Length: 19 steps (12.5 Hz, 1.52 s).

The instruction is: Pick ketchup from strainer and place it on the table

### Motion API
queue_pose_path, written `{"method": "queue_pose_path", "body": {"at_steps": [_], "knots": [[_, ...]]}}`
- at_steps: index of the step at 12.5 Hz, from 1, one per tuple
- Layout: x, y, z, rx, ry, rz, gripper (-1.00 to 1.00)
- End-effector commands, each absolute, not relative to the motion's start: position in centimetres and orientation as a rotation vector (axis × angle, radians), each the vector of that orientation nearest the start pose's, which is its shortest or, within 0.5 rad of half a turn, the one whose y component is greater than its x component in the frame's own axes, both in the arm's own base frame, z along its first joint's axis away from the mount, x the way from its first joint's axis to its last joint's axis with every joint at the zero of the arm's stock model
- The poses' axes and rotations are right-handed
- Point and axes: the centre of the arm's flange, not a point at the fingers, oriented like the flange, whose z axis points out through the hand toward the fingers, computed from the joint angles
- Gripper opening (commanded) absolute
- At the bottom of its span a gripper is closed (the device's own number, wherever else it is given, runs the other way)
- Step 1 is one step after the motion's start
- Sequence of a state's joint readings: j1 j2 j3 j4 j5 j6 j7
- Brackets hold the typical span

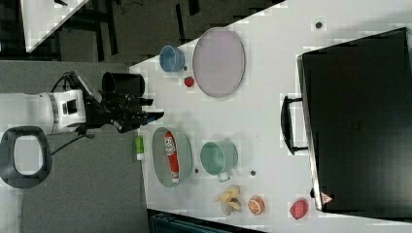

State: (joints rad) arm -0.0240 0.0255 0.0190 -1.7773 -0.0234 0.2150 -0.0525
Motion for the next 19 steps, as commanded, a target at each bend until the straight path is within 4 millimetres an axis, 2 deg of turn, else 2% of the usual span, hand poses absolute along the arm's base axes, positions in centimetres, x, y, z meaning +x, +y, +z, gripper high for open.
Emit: {"method": "queue_pose_path", "body": {"at_steps": [1,3,5,8,12,14,16,19], "knots": [[50.5,-0.6,60.4,-2.882,1.256,0.0,0.59],[50.7,0.8,60.2,-2.9,1.222,0.001,1.0],[50.9,3.8,59.8,-2.938,1.143,-0.003,1.0],[50.9,10.4,58.3,-3.019,0.965,0.014,1.0],[49.4,21.0,55.5,-3.114,0.67,0.046,1.0],[48.2,25.7,53.5,-3.137,0.54,0.066,1.0],[46.9,29.5,50.6,-3.15,0.413,0.096,1.0],[45.0,33.8,45.1,-3.125,0.268,0.102,1.0]]}}
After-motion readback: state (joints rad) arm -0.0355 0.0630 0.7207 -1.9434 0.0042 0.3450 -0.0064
